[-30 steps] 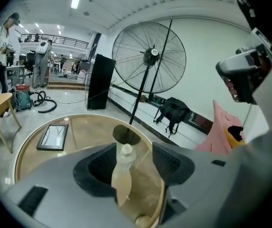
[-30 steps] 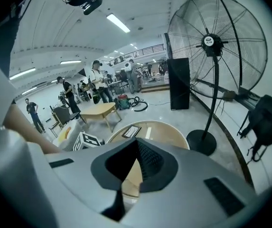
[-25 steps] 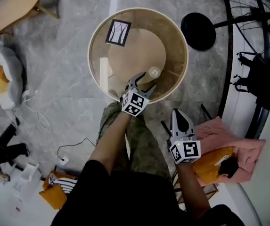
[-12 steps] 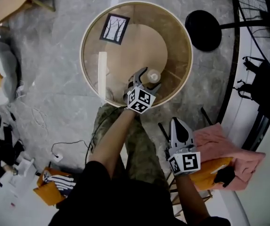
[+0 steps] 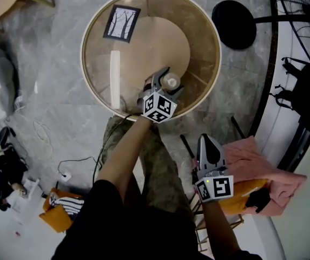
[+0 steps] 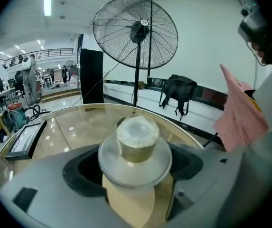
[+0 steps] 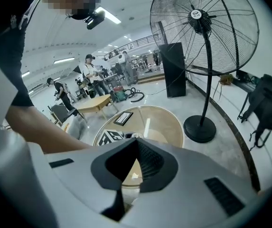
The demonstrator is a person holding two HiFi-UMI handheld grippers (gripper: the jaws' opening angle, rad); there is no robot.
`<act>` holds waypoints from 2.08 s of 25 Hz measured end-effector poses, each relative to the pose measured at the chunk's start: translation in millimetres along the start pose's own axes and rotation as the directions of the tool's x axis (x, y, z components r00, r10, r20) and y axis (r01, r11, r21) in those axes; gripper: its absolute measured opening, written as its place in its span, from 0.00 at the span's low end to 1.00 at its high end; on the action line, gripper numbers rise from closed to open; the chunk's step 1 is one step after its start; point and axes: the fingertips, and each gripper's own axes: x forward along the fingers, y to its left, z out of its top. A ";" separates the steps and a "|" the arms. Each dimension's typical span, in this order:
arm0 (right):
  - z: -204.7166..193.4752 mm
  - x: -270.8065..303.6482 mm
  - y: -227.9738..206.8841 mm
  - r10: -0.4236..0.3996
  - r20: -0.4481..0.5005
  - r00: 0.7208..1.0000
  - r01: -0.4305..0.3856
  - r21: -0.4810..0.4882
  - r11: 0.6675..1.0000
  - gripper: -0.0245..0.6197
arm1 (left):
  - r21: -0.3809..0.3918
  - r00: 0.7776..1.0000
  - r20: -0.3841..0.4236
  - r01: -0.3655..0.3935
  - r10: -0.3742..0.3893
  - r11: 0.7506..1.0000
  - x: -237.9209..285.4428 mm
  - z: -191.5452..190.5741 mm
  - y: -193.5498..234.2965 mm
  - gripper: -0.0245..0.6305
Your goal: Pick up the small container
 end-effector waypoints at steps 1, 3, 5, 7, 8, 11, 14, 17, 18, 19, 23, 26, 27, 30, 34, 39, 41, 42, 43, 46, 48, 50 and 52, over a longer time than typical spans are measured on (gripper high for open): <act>-1.4 -1.4 -1.6 -0.002 0.000 1.000 0.002 0.008 1.000 0.07 | 0.000 1.000 0.005 -0.014 0.014 1.000 0.9 1.0 1.9 0.62; -3.7 -5.1 -4.4 -0.006 0.003 1.000 0.006 0.020 1.000 0.07 | -0.002 0.999 0.011 -0.042 0.042 0.999 1.7 2.4 5.1 0.59; -5.0 -8.7 -7.0 -0.013 0.008 1.000 0.013 0.024 1.000 0.07 | 0.000 0.999 0.005 -0.053 0.053 0.999 2.0 2.5 5.5 0.58; -5.3 -12.3 -9.6 -0.022 0.012 1.000 0.022 0.026 0.999 0.07 | -0.002 0.999 -0.006 -0.051 0.051 0.999 1.9 1.9 4.5 0.58; -5.2 -13.6 -10.5 -0.027 0.014 1.000 0.026 0.026 0.999 0.07 | -0.007 0.999 -0.008 -0.052 0.052 0.999 1.0 2.0 4.7 0.58; -3.1 -14.6 -11.3 -0.036 0.027 0.999 0.035 0.023 0.999 0.07 | -0.022 0.997 0.004 -0.076 0.076 0.997 -6.5 6.2 11.0 0.57; -2.0 -15.1 -12.5 -0.044 0.038 0.998 0.043 0.023 0.999 0.07 | -0.056 0.994 0.023 -0.103 0.105 0.993 -16.7 17.2 18.7 0.57; 0.2 -15.6 -8.2 -0.051 0.053 0.997 0.049 0.030 0.998 0.07 | -0.086 0.992 0.030 -0.117 0.120 0.989 -32.8 28.4 23.3 0.57; 2.2 -15.5 -4.6 -0.052 0.063 0.997 0.050 0.027 0.998 0.07 | -0.095 0.992 0.030 -0.118 0.122 0.988 -40.2 32.4 25.1 0.57; 4.9 -15.6 -0.6 -0.055 0.073 0.996 0.054 0.016 0.998 0.07 | -0.103 0.992 0.028 -0.119 0.122 0.988 -48.1 37.4 26.9 0.57; 24.6 -20.8 16.4 -0.074 0.106 0.992 0.076 -0.014 0.997 0.07 | -0.127 0.992 0.037 -0.116 0.121 0.985 -85.9 72.5 35.1 0.57; 51.1 -32.3 29.5 -0.091 0.137 0.986 0.095 -0.022 0.995 0.07 | -0.164 0.987 0.073 -0.127 0.140 0.978 -124.1 110.0 44.1 0.57; 62.2 -37.6 33.5 -0.099 0.151 0.983 0.104 -0.021 0.994 0.07 | -0.170 0.985 0.086 -0.133 0.149 0.976 -138.4 123.6 47.1 0.57; 100.6 -56.9 41.0 -0.140 0.204 0.969 0.132 0.055 0.990 0.07 | -0.156 0.979 0.117 -0.145 0.165 0.977 -182.8 166.0 56.9 0.57; 148.4 -90.4 49.0 -0.235 0.245 0.941 0.216 0.105 0.971 0.07 | -0.157 0.976 0.140 -0.144 0.167 0.977 -249.8 217.1 72.6 0.57; 194.3 -125.8 87.5 -0.242 0.309 0.920 0.245 0.031 0.969 0.07 | -0.147 0.973 0.148 -0.156 0.178 0.977 -345.8 258.4 89.4 0.57; 210.5 -141.8 100.0 -0.248 0.335 0.909 0.258 0.018 0.966 0.07 | -0.147 0.972 0.151 -0.160 0.182 0.976 -381.1 270.3 90.3 0.57; 218.1 -150.0 104.8 -0.255 0.349 0.902 0.266 0.018 0.964 0.07 | -0.146 0.971 0.157 -0.157 0.180 0.977 -396.7 275.8 88.5 0.57; 225.8 -157.6 108.7 -0.263 0.363 0.894 0.275 0.020 0.961 0.07 | -0.143 0.971 0.164 -0.154 0.177 0.978 -410.4 281.5 86.3 0.57; 245.9 -172.7 118.3 -0.283 0.403 0.870 0.296 0.032 0.955 0.07 | -0.122 0.969 0.185 -0.141 0.162 0.982 -442.3 297.6 79.1 0.57; 254.0 -176.6 127.7 -0.289 0.417 0.861 0.306 0.028 0.952 0.07 | -0.108 0.969 0.196 -0.133 0.152 0.985 -460.7 304.1 74.7 0.57; 260.4 -174.8 141.2 -0.283 0.426 0.859 0.308 0.011 0.951 0.07 | -0.106 0.968 0.204 -0.128 0.148 0.986 -478.8 306.4 74.5 0.57; 268.5 -171.6 153.0 -0.274 0.436 0.857 0.308 -0.008 0.951 0.07 | -0.105 0.966 0.213 -0.124 0.144 0.987 -491.8 308.9 76.8 0.57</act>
